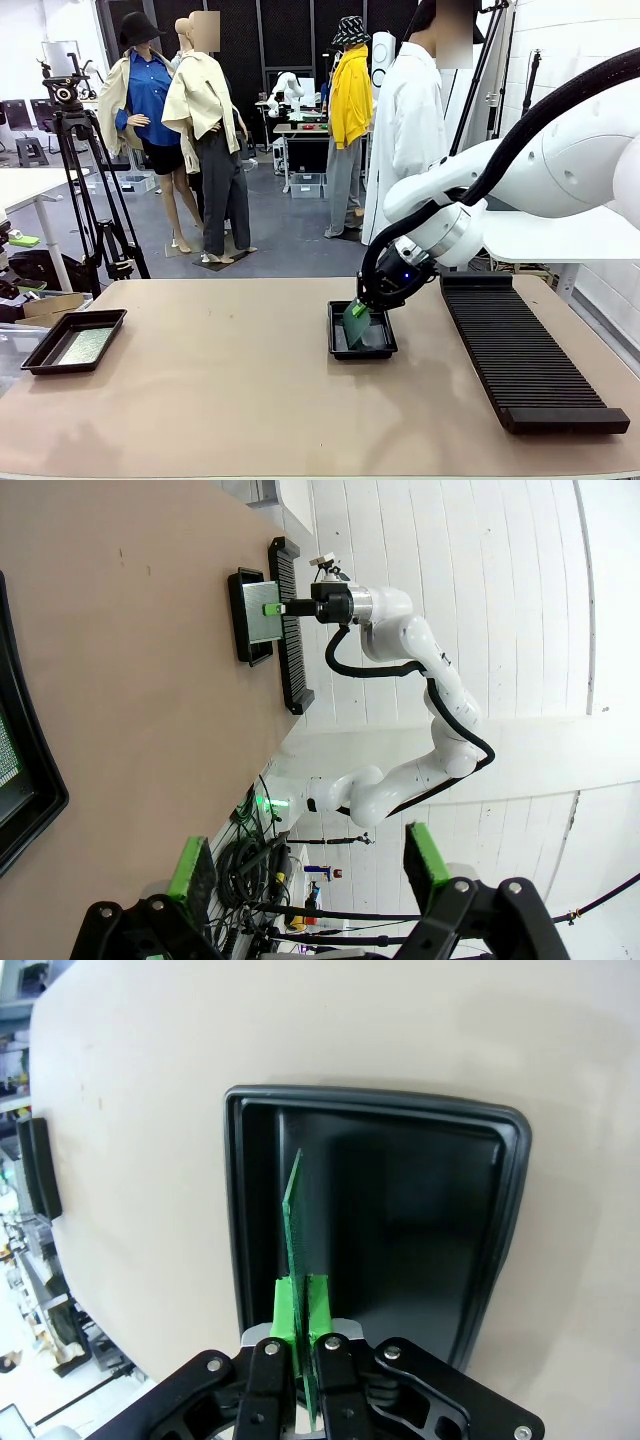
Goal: Inspect and transfer BCBs to ESD trays.
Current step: Pick up the Blank PCB from the PCB Rack and place it in the right ESD tray.
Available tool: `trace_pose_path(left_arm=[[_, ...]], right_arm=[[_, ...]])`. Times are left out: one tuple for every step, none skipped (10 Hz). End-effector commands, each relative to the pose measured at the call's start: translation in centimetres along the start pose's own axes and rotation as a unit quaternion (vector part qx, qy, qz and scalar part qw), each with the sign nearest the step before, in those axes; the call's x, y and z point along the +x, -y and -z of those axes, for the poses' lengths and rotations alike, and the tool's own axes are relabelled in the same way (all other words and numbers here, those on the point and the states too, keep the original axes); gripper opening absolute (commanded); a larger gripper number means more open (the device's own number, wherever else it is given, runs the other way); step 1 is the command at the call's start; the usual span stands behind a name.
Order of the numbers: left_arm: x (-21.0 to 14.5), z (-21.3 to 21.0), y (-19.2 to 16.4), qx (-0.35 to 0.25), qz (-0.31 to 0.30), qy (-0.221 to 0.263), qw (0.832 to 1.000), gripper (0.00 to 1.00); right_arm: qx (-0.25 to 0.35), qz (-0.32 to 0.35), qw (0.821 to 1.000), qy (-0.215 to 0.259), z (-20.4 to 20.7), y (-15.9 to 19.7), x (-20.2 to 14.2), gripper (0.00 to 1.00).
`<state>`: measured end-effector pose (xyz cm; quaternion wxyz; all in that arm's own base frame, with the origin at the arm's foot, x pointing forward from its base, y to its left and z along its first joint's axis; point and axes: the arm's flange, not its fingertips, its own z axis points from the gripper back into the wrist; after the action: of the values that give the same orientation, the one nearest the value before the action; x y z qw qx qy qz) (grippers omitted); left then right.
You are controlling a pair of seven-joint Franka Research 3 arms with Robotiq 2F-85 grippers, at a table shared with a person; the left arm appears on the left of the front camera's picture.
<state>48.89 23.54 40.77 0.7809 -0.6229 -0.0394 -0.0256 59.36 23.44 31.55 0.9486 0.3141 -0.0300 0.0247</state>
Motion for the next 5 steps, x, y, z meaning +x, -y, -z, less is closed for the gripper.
trace_pose_path(left_arm=[[0.0,-0.1,0.1,-0.001,0.001,0.0,1.0,1.0],[0.0,-0.1,0.1,-0.001,0.001,0.0,1.0,1.0],[0.0,-0.1,0.1,-0.001,0.001,0.0,1.0,1.0],[0.0,-0.1,0.1,-0.001,0.001,0.0,1.0,1.0],[0.0,-0.1,0.1,-0.001,0.001,0.0,1.0,1.0]], right_arm=[[-0.02,0.032,0.999,0.009,0.6,-0.6,0.8,0.35],[-0.024,0.028,0.999,0.009,0.4,-0.8,0.8,0.55],[-0.028,0.028,0.999,0.011,0.1,-1.0,0.6,0.74],[-0.039,0.031,0.999,0.011,-0.4,-1.4,0.4,0.94],[-0.056,0.033,0.998,0.01,-0.8,-1.9,0.2,1.0]])
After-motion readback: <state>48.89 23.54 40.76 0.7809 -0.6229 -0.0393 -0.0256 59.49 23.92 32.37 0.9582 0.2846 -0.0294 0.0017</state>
